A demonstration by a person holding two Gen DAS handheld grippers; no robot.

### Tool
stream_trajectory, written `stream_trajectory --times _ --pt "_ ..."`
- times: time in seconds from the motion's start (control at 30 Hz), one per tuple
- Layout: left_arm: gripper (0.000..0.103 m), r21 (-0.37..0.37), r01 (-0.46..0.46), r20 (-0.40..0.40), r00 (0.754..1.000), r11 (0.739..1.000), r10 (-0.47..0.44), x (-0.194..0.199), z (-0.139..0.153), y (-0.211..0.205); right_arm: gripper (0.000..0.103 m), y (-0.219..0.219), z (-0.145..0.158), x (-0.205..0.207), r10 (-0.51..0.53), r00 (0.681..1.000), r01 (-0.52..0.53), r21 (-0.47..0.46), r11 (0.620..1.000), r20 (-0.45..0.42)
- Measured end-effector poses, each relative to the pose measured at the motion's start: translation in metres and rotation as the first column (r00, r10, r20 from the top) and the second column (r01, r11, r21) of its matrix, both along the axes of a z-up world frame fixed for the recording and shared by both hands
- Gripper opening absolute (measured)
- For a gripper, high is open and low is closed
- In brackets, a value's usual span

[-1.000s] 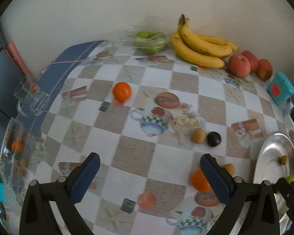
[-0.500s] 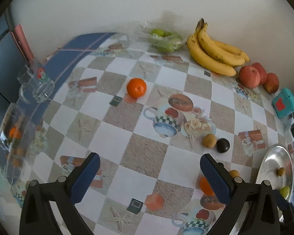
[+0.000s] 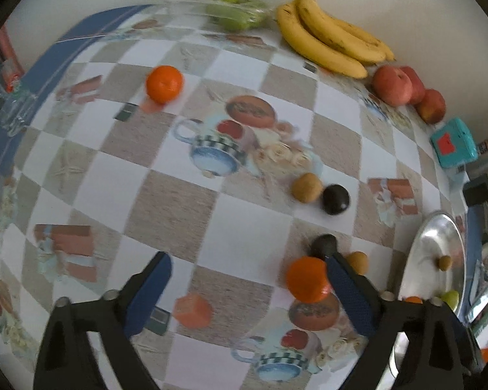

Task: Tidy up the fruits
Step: 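Grasp a tangerine with the left tool while the right tool moves toward a brown kiwi, then grasp the brown kiwi with the right tool while the left tool holds the tangerine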

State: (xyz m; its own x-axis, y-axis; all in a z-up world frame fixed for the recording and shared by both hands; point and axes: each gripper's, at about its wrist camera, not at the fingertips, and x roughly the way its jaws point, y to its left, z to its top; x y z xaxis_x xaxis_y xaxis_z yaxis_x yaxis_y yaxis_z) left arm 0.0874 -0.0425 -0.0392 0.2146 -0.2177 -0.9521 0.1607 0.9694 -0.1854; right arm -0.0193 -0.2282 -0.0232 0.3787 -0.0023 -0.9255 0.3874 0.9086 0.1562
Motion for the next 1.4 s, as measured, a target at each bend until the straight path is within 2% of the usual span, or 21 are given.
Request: stream_trajectory --times 0.23,0.4,0.53,0.6,0.93,1.17,1.33,1.4 --pt "0.079 -0.037 0.075 -0.042 0.996 0.997 -0.076 -0.008 -0.008 -0.023 0.098 -0.005 0.001 -0.003 -0.022 1.0 0.022 0.006 1.0 0.001" --pt "0.055 -0.029 0.118 -0.052 0.992 0.993 -0.119 -0.012 -0.013 -0.036 0.098 -0.004 0.0 -0.003 -0.018 1.0 0.018 0.002 1.0 -0.008" --pt "0.047 -0.044 0.136 -0.057 0.989 0.99 -0.138 -0.013 -0.014 -0.04 0.098 -0.004 0.0 -0.003 -0.016 1.0 0.016 0.001 1.0 -0.01" --pt "0.04 -0.047 0.141 -0.056 0.988 0.989 -0.144 -0.013 -0.014 -0.042 0.098 -0.004 -0.001 -0.003 -0.016 1.0 0.016 0.0 1.0 -0.015" --pt "0.038 -0.073 0.115 -0.043 0.992 0.991 -0.118 -0.01 -0.007 -0.032 0.098 -0.005 -0.001 -0.002 -0.02 1.0 0.02 0.001 1.0 -0.014" --pt "0.038 -0.091 0.066 -0.021 0.997 0.994 -0.068 -0.005 0.003 -0.019 0.098 0.001 0.013 0.002 -0.002 0.997 0.0 0.022 1.0 0.081" --pt "0.038 -0.091 0.017 0.018 1.0 0.996 -0.015 0.0 0.015 -0.003 0.097 0.008 0.016 0.01 0.02 0.994 -0.023 0.03 0.999 0.103" --pt "0.038 -0.097 -0.006 0.026 1.0 0.995 0.009 0.002 0.017 0.003 0.09 0.011 0.016 0.013 0.025 0.994 -0.029 0.031 0.999 0.109"
